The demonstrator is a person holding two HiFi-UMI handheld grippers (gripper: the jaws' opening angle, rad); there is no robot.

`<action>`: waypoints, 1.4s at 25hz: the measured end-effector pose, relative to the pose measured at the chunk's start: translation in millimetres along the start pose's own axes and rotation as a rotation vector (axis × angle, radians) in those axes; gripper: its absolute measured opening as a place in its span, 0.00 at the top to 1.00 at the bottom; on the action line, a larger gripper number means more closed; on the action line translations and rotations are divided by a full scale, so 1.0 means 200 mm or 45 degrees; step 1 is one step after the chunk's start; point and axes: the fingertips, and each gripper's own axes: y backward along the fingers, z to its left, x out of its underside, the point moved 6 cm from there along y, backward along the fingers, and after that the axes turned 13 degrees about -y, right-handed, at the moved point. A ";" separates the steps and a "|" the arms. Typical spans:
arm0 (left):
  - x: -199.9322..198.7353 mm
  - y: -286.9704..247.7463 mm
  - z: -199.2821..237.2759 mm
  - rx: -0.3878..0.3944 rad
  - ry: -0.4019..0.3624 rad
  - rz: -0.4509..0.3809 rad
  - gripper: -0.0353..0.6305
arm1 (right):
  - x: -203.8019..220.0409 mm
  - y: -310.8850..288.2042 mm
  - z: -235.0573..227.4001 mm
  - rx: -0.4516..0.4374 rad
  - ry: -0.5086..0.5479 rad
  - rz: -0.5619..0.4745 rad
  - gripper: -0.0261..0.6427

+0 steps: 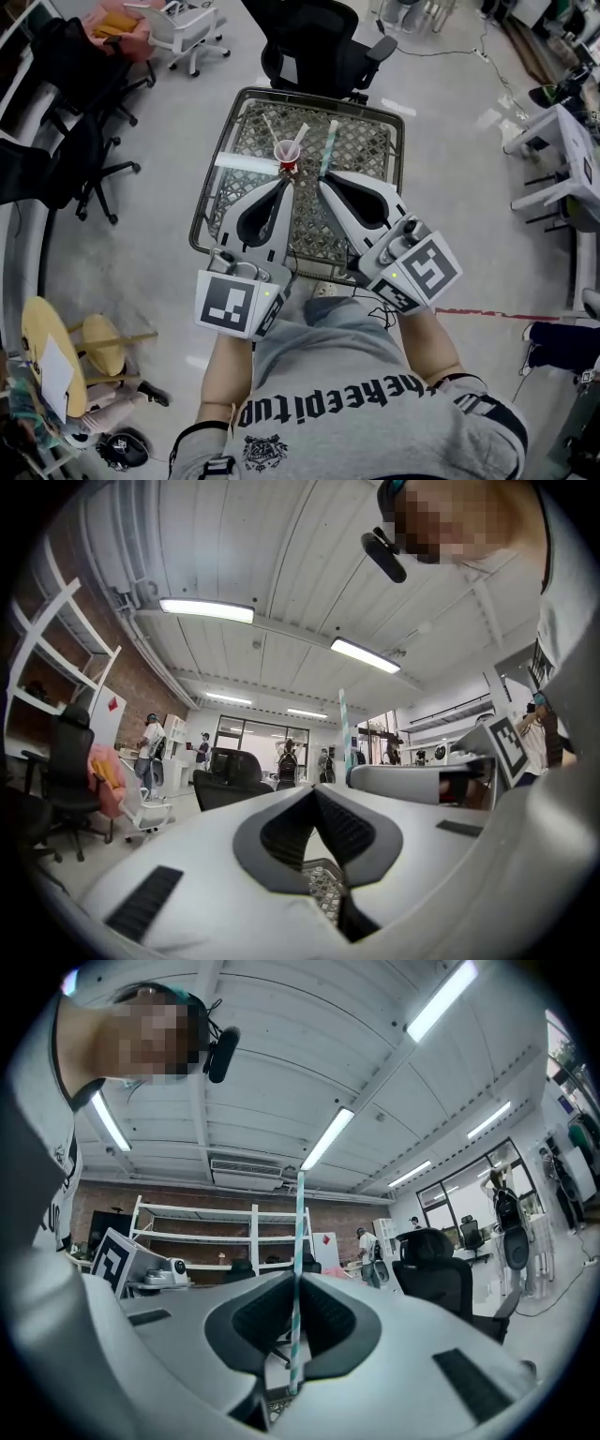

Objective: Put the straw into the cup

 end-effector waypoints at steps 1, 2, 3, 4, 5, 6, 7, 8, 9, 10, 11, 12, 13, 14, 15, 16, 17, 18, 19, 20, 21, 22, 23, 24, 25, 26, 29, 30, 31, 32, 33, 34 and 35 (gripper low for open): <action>0.00 -0.01 -0.01 -0.007 -0.003 0.002 0.92 | 0.00 0.00 -0.02 -0.008 -0.001 0.002 0.90; 0.00 -0.03 -0.01 -0.016 -0.006 0.005 0.92 | 0.00 0.01 -0.03 -0.018 -0.003 0.004 0.90; 0.01 -0.04 -0.02 -0.027 -0.009 0.009 0.92 | 0.00 0.01 -0.05 -0.030 -0.005 0.006 0.90; 0.01 -0.05 -0.03 -0.039 -0.011 0.014 0.92 | -0.01 0.01 -0.07 -0.042 -0.008 0.008 0.90; 0.00 -0.06 -0.04 -0.049 -0.013 0.017 0.92 | -0.01 0.02 -0.08 -0.052 -0.011 0.010 0.90; 0.00 -0.07 -0.05 -0.058 -0.015 0.019 0.92 | -0.02 0.03 -0.09 -0.061 -0.013 0.012 0.90; 0.00 -0.08 -0.06 -0.066 -0.017 0.020 0.92 | -0.02 0.03 -0.10 -0.068 -0.016 0.014 0.90; -0.01 -0.08 -0.07 -0.074 -0.020 0.020 0.92 | -0.02 0.04 -0.12 -0.076 -0.019 0.014 0.90; -0.01 -0.09 -0.08 -0.082 -0.023 0.020 0.92 | -0.03 0.04 -0.12 -0.083 -0.022 0.015 0.90; -0.01 -0.09 -0.09 -0.088 -0.026 0.022 0.92 | -0.03 0.05 -0.13 -0.091 -0.025 0.015 0.90; -0.01 -0.09 -0.09 -0.094 -0.028 0.026 0.92 | -0.03 0.05 -0.14 -0.097 -0.027 0.015 0.90; -0.01 -0.09 -0.10 -0.099 -0.030 0.032 0.92 | -0.02 0.05 -0.14 -0.103 -0.029 0.015 0.90; 0.00 -0.09 -0.10 -0.102 -0.032 0.039 0.92 | -0.02 0.05 -0.15 -0.108 -0.033 0.015 0.90; 0.00 -0.09 -0.10 -0.104 -0.035 0.045 0.92 | -0.02 0.04 -0.15 -0.114 -0.037 0.014 0.90; 0.00 -0.08 -0.10 -0.106 -0.038 0.049 0.92 | -0.02 0.04 -0.15 -0.119 -0.042 0.013 0.90; 0.00 -0.08 -0.10 -0.110 -0.041 0.053 0.92 | -0.02 0.04 -0.15 -0.124 -0.046 0.012 0.91; 0.00 -0.08 -0.10 -0.114 -0.043 0.056 0.92 | -0.02 0.03 -0.15 -0.128 -0.050 0.013 0.90; 0.00 -0.08 -0.10 -0.119 -0.044 0.057 0.92 | -0.01 0.03 -0.16 -0.131 -0.053 0.014 0.90; 0.00 -0.08 -0.10 -0.123 -0.045 0.059 0.92 | -0.01 0.02 -0.16 -0.134 -0.057 0.016 0.90; 0.00 -0.08 -0.09 -0.126 -0.046 0.060 0.92 | 0.00 0.02 -0.16 -0.136 -0.059 0.017 0.90; 0.01 -0.07 -0.09 -0.128 -0.047 0.062 0.92 | 0.00 0.01 -0.16 -0.138 -0.059 0.018 0.90; 0.01 -0.07 -0.08 -0.129 -0.047 0.064 0.92 | 0.00 0.00 -0.16 -0.140 -0.057 0.019 0.90; 0.02 -0.07 -0.07 -0.130 -0.046 0.065 0.92 | 0.01 -0.01 -0.16 -0.142 -0.054 0.021 0.90; 0.02 -0.07 -0.06 -0.131 -0.045 0.067 0.92 | 0.01 -0.02 -0.16 -0.143 -0.051 0.024 0.90; 0.02 -0.08 -0.05 -0.132 -0.043 0.068 0.92 | 0.01 -0.03 -0.16 -0.143 -0.049 0.026 0.90; 0.03 -0.09 -0.04 -0.132 -0.042 0.068 0.92 | 0.01 -0.04 -0.17 -0.141 -0.050 0.028 0.90; 0.03 -0.12 -0.01 -0.120 -0.041 0.069 0.92 | 0.00 -0.08 -0.19 -0.124 -0.053 0.029 0.90; 0.04 -0.12 0.00 -0.117 -0.039 0.069 0.92 | 0.00 -0.09 -0.20 -0.119 -0.054 0.030 0.90; 0.04 -0.13 0.02 -0.115 -0.035 0.069 0.92 | 0.00 -0.10 -0.21 -0.114 -0.055 0.031 0.90; 0.05 -0.14 0.04 -0.114 -0.032 0.069 0.92 | 0.01 -0.12 -0.22 -0.109 -0.056 0.032 0.90; 0.05 -0.15 0.05 -0.114 -0.029 0.069 0.92 | 0.01 -0.14 -0.22 -0.104 -0.058 0.033 0.90; 0.06 -0.15 0.07 -0.113 -0.027 0.070 0.92 | 0.01 -0.16 -0.23 -0.099 -0.060 0.035 0.90; 0.06 -0.16 0.09 -0.111 -0.026 0.072 0.92 | 0.01 -0.17 -0.24 -0.093 -0.062 0.037 0.90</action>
